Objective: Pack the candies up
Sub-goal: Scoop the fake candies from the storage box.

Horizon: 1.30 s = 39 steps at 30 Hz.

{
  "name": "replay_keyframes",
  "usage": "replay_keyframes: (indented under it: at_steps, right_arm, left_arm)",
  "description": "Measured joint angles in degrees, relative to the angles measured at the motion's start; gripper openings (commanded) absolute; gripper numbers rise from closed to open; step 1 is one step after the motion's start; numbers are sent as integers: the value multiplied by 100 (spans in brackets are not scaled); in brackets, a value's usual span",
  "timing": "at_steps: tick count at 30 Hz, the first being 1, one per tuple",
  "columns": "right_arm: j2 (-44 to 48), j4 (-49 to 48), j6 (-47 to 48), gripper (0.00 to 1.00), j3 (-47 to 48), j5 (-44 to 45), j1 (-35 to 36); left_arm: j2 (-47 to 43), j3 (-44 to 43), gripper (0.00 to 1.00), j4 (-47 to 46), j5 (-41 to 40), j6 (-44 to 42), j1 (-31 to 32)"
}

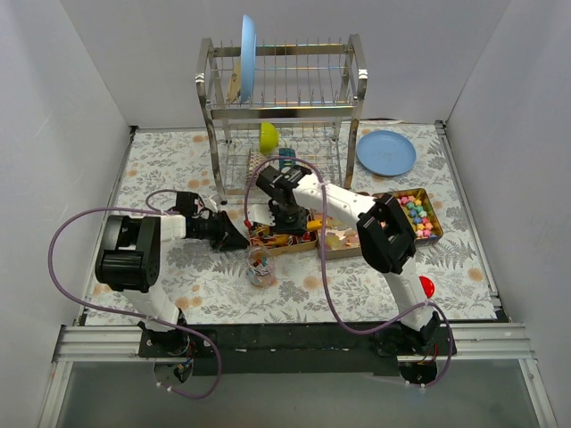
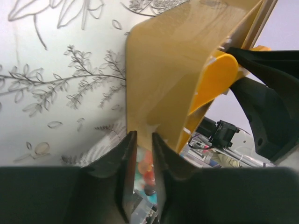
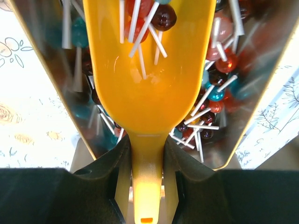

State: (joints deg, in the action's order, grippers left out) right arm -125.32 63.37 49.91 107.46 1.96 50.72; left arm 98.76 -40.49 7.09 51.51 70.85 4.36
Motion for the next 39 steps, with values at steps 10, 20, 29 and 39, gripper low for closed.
replay_keyframes:
  at_steps: [10, 20, 29, 39]
  right_arm:
    - [1051, -1108, 256, 1, -1222, -748, -297]
    - [1762, -2024, 326, 1, -2518, -1266, -789]
    - [2916, -2205, 476, 1, -2756, -1453, -1025]
    - [3775, -1773, 688, 1, -2618, -1613, -966]
  left_arm:
    - [-468, -704, 42, 1449, 2, -1294, -142]
    - [-629, -960, 50, 2758, 70, -2516, -634]
    - [-1436, -970, 57, 2951, 256, -2710, -1047]
    - [-1941, -973, 63, 2750, 439, -2608, -1499]
